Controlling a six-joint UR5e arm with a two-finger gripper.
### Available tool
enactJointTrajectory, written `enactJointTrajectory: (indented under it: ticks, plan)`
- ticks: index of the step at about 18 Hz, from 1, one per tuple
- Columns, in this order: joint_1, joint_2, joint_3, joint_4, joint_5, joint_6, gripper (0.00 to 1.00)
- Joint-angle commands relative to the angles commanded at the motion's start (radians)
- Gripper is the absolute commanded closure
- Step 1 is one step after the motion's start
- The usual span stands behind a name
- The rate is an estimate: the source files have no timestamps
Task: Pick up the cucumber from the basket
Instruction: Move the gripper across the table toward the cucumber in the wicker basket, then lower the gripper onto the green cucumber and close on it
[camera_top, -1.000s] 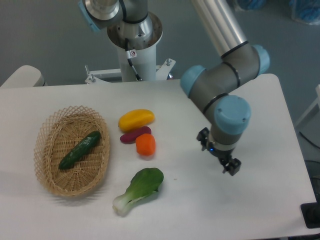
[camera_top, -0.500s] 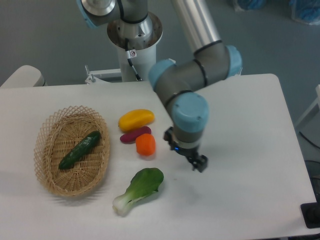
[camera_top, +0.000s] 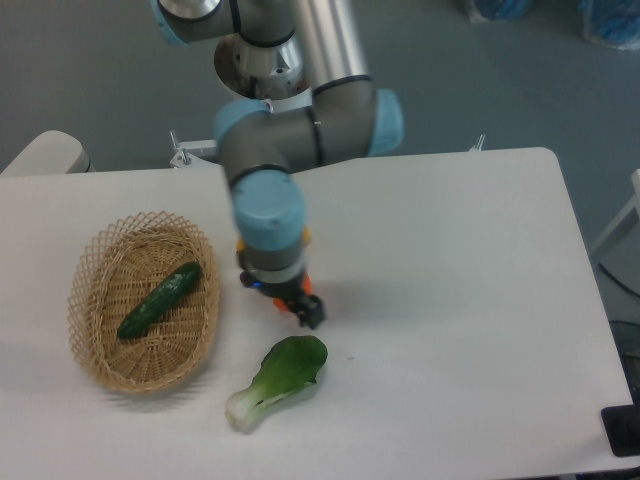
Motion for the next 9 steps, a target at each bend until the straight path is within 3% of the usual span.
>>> enactJointTrajectory:
  ticks: [5,9]
  plan:
    - [-0.101,0.029,-0.077,0.020,-0.003,-0.120,0.00]
    - [-0.160,0.019,-0.133,0.116,0.002,-0.221,0.00]
